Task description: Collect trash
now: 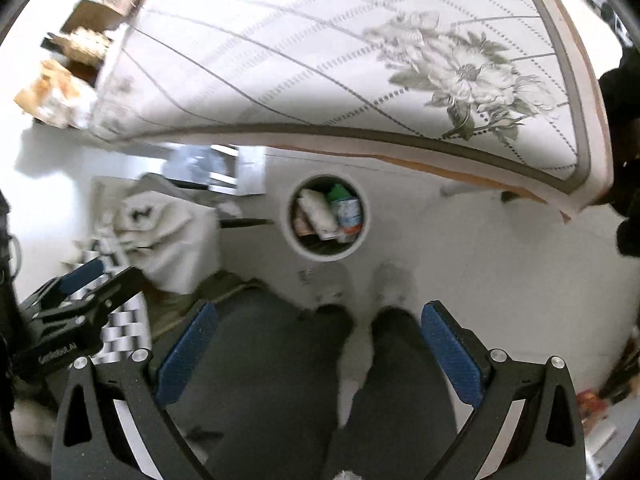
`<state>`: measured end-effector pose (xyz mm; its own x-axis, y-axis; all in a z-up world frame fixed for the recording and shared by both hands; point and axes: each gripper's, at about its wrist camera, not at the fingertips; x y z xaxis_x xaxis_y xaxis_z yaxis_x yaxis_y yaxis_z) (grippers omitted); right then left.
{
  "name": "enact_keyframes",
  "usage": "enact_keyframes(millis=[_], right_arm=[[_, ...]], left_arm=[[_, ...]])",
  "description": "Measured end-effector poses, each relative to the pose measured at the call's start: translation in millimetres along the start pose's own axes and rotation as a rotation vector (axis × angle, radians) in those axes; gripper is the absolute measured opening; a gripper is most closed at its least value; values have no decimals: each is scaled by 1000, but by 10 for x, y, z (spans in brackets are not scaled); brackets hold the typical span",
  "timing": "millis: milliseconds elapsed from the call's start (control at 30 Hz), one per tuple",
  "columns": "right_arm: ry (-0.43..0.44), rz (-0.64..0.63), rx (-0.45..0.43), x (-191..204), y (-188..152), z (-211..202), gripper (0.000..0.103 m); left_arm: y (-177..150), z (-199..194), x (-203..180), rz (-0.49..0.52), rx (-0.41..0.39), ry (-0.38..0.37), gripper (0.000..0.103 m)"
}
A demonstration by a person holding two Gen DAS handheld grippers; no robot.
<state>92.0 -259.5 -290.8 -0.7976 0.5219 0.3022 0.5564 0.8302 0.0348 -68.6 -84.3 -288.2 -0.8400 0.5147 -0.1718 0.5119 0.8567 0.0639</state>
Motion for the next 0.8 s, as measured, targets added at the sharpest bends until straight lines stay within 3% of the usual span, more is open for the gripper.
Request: enact_keyframes(millis=[200,400,800], right_arm=[[77,68,-90,264,-214,-810,103],[146,131,-180,565,-471,-1405,103],[164,148,-192,753,-739,-1757,103]], left_arm=[[129,-742,-102,117,-30,-98,100],[117,-1207,-77,199,-31,-176,100],[-85,-1794,-111,191,-34,-269,100]])
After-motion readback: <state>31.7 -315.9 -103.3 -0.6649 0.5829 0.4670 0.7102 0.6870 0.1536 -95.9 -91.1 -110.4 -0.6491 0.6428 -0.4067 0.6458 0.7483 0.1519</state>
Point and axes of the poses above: each gripper's, at about its wrist camera, not at the fingertips, and z roughly the way its jaws point, x to its left, y to its top, and after that the axes turned 7 degrees about -z, right-handed
